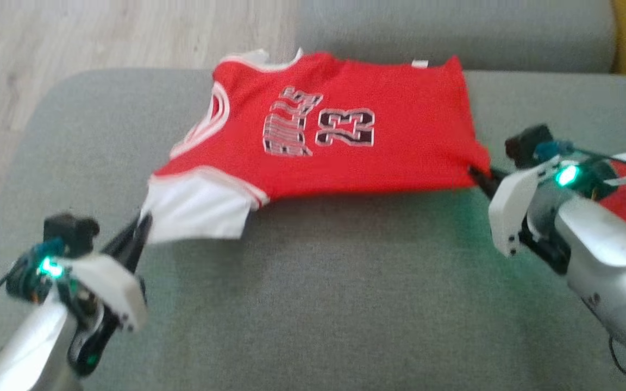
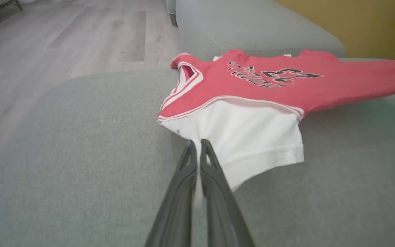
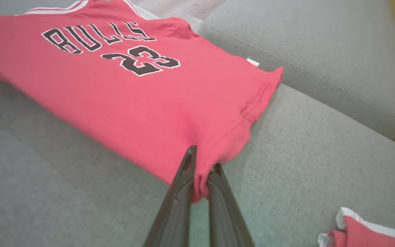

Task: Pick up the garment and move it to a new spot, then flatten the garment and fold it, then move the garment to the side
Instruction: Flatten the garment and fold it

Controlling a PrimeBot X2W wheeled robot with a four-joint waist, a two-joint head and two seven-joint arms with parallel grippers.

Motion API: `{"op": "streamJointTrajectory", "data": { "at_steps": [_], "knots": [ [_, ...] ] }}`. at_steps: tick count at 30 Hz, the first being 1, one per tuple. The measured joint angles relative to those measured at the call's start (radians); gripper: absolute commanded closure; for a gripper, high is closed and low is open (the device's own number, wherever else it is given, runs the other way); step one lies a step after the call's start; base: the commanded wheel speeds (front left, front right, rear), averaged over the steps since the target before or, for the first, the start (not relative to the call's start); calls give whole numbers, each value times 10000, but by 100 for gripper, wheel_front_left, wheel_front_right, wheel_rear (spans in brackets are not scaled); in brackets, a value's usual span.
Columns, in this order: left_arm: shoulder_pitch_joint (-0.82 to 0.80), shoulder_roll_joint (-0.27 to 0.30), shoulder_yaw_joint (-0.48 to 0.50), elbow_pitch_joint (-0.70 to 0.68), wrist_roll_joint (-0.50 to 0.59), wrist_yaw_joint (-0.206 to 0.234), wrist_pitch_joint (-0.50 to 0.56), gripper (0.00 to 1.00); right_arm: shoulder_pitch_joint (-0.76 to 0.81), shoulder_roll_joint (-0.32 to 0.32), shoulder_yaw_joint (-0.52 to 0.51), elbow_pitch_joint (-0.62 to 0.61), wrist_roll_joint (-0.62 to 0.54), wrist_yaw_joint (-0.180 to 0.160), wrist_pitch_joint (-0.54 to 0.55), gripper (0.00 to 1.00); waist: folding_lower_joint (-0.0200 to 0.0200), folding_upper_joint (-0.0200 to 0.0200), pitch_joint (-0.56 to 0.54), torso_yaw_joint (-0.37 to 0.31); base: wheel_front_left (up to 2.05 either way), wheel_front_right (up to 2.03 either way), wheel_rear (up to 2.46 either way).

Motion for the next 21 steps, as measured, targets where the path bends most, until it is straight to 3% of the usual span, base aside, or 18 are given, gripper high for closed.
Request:
{"op": "streamJointTrajectory", "data": {
  "at_steps": [8, 15, 21],
  "knots": [
    [2376, 1488, -31, -2663, -1127, 69, 1779, 100, 777, -798, 1384, -1442, 1877, 0, 1078, 100, 0, 0, -974, -156, 0, 0, 0],
    [4246, 2360, 410, -4878, -1764, 859, 2383, 100, 1288, -1578, 2044, -2855, 3390, 0, 2038, 100, 1, 0, -1332, -512, 0, 0, 0],
    [5164, 2594, 792, -6140, -1965, 1394, 2366, 100, 1657, -2236, 2213, -4021, 4330, 0, 2573, 100, 2, 0, -1382, -751, 0, 0, 0]
  ]
}}
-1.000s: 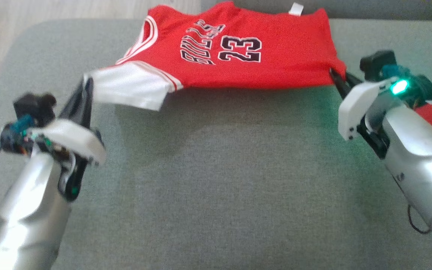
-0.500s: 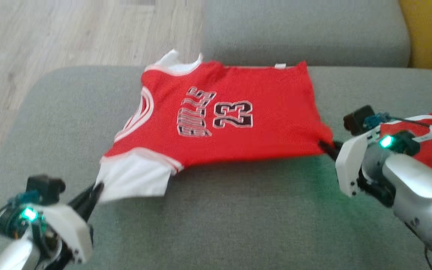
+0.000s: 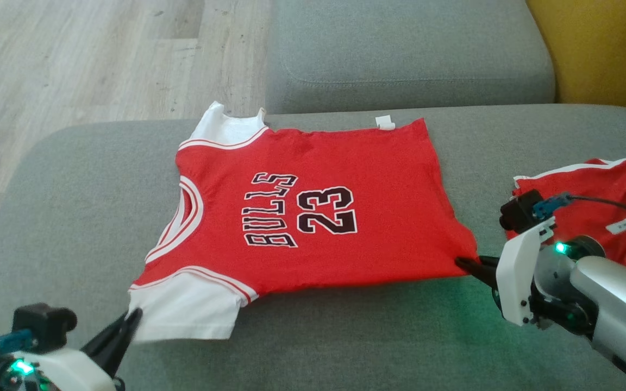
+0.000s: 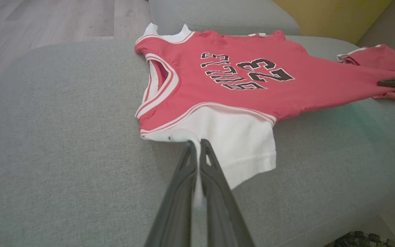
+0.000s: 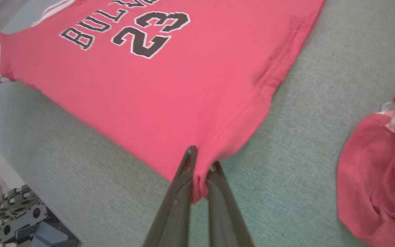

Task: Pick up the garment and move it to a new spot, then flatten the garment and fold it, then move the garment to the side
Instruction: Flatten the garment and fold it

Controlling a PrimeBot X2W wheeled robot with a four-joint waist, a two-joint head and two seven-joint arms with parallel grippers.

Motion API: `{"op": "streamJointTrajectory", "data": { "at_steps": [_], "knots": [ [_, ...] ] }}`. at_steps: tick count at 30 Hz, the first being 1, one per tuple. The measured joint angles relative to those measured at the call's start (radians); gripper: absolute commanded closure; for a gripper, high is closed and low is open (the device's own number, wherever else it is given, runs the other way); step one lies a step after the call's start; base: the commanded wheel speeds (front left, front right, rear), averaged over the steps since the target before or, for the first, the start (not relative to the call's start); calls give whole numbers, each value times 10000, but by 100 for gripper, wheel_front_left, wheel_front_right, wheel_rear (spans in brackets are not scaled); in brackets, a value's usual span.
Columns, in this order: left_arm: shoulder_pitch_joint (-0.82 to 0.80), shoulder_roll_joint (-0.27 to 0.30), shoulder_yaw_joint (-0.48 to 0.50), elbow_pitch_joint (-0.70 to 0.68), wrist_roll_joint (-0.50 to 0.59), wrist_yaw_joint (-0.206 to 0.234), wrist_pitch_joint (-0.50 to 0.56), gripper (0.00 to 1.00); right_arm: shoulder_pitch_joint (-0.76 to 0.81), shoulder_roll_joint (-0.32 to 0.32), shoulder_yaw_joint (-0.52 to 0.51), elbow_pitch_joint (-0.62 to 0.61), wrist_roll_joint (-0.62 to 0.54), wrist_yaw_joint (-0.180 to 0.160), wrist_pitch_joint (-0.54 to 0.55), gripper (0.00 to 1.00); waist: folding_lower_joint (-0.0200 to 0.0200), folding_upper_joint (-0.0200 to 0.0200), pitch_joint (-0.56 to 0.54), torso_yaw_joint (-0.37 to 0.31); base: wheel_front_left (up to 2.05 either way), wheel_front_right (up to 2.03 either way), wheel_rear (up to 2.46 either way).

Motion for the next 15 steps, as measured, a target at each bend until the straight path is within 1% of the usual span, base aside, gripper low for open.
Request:
{"op": "streamJointTrajectory", "data": {
  "at_steps": [3, 8, 11, 15],
  "knots": [
    [-32, -10, 69, -171, 4, 234, -100, 100, -11, -150, -40, -288, 140, 0, 2, 100, 1, 0, 66, -70, 0, 0, 0],
    [-353, -201, 27, -58, 117, 291, -186, 100, -34, -105, -161, -247, 140, 0, -12, 100, 2, 0, 242, -137, 0, 0, 0],
    [-1121, -288, -100, 345, 226, 144, -136, 100, -127, 125, -290, -38, 136, 0, -13, 100, 2, 0, 441, -166, 0, 0, 0],
    [-1998, -303, -305, 965, 345, -58, 198, 100, -417, 430, -451, 313, 138, 0, -6, 100, 1, 0, 721, -181, 0, 0, 0]
  ]
}}
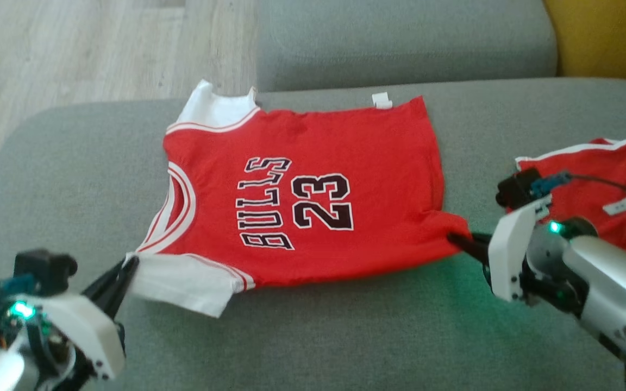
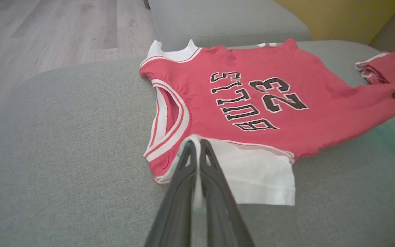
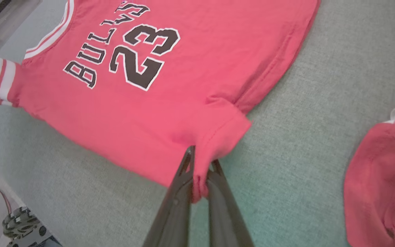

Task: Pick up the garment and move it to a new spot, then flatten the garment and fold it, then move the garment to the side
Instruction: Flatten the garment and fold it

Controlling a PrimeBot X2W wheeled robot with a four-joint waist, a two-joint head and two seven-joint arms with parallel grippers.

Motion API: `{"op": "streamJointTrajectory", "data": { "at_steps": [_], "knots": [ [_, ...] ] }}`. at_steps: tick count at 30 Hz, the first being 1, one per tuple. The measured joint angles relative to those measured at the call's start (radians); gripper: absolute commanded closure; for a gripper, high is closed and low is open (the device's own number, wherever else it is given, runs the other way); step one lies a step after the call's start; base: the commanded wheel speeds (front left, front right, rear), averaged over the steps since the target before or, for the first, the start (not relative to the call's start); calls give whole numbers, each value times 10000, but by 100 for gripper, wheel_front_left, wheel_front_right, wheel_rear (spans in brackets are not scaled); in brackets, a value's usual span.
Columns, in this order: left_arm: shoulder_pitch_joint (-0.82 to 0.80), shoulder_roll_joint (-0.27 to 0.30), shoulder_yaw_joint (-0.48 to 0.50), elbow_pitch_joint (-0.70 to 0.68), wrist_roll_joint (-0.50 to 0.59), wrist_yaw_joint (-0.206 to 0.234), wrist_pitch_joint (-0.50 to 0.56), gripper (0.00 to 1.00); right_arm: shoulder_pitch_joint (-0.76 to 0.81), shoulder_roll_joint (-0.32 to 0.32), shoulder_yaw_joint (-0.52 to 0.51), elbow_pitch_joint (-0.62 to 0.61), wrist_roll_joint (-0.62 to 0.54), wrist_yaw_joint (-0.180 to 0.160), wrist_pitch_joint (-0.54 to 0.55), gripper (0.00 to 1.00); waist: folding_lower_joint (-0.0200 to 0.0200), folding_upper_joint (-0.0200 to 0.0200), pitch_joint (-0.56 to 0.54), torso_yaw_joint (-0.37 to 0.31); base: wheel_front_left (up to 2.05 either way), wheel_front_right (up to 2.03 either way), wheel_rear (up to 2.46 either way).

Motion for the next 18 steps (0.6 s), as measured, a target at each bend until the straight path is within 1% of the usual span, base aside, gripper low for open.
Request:
{"op": "streamJointTrajectory", "data": {
  "at_steps": [5, 10, 12, 13, 18],
  "knots": [
    [-1239, -125, -330, 1001, 305, -366, 410, 100, -612, 474, -255, 652, 4, 0, 40, 100, 1, 0, 476, -35, 0, 0, 0],
    [-2615, -510, -663, 2165, 644, -677, 548, 100, -1170, 1024, -529, 1641, 71, 0, 38, 100, 2, 0, 903, -51, 0, 0, 0],
    [-3115, -683, -792, 2642, 757, -779, 594, 100, -1376, 1170, -531, 1965, 10, 0, 36, 100, 2, 0, 1055, -47, 0, 0, 0],
    [-3115, -683, -792, 2642, 757, -779, 594, 100, -1376, 1170, -531, 1965, 10, 0, 36, 100, 2, 0, 1055, -47, 0, 0, 0],
    [-4307, -922, -1114, 3927, 1281, -955, 493, 100, -1836, 1574, -527, 2591, -96, 0, -8, 100, 2, 0, 1411, -69, 0, 0, 0]
  ]
}}
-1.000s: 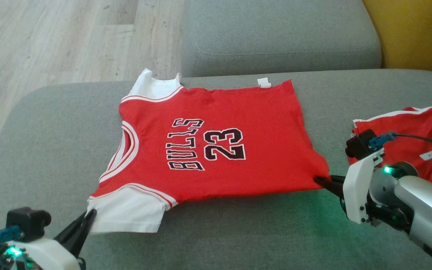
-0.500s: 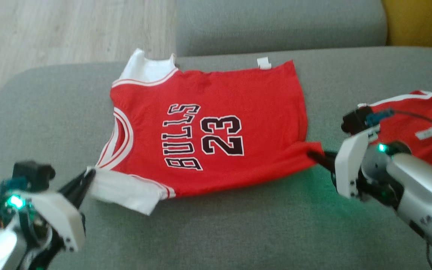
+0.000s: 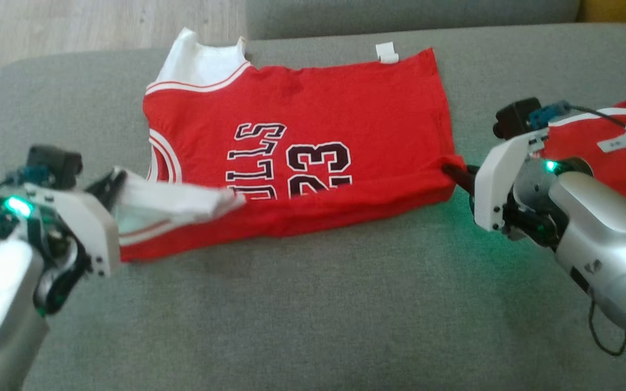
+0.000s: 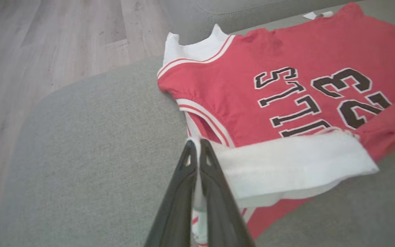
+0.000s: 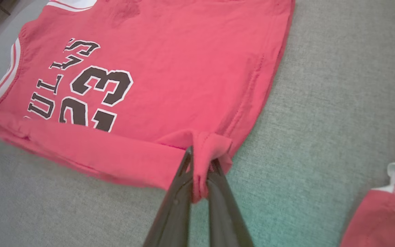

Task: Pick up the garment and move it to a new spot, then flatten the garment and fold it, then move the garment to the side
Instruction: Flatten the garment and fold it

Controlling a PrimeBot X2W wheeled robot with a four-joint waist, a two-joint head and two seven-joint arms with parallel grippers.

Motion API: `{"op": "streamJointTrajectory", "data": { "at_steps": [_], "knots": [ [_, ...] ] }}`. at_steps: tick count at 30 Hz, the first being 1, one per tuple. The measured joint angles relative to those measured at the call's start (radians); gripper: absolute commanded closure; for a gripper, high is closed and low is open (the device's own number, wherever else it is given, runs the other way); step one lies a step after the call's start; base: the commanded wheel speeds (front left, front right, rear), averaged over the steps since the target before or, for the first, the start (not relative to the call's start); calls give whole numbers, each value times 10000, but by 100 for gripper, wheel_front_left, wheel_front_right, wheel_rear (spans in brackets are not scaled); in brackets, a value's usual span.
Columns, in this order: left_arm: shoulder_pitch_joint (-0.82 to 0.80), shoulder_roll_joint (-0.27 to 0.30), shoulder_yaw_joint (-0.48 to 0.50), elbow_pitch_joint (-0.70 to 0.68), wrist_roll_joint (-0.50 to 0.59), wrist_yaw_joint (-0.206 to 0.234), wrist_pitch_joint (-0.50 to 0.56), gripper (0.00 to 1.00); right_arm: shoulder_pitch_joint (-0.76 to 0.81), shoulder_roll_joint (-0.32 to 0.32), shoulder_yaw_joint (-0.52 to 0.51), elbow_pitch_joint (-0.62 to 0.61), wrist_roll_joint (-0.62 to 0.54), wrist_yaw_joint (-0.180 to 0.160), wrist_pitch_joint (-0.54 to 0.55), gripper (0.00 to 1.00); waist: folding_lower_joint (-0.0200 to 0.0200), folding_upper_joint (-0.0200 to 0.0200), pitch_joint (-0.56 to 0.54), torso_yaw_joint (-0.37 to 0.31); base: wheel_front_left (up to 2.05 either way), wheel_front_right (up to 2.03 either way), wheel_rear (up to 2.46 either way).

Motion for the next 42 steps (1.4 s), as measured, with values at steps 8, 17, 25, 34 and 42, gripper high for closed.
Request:
{"op": "streamJointTrajectory", "data": {
  "at_steps": [8, 17, 25, 34, 42],
  "knots": [
    [-1559, -443, -537, 1603, 700, -180, -587, 100, -486, 322, 111, 504, -6, 0, -259, 100, -1, 0, 492, -11, 0, 0, 0],
    [-2556, -1005, -1047, 3097, 1327, -263, -1714, 0, -755, 437, 255, 725, 153, 0, -825, 0, -1, 0, 796, -29, 0, 0, 0],
    [-3132, -1735, -188, 3716, 1323, 830, -4589, 0, -846, 466, -520, 418, 663, 0, -3189, 0, -2, 0, 571, -9, 0, 0, 0],
    [-1801, -2485, 1300, 2681, 397, 1908, -6650, 0, -401, 790, -2803, 380, -456, 0, -5841, 0, -3, 0, -298, 26, 0, 0, 0],
    [1413, -3081, 2334, -357, 1053, 2853, -6719, 0, 3614, 2522, -9488, -2907, -5626, 0, -5900, 0, -4, 0, -847, 103, 0, 0, 0]
  ]
}}
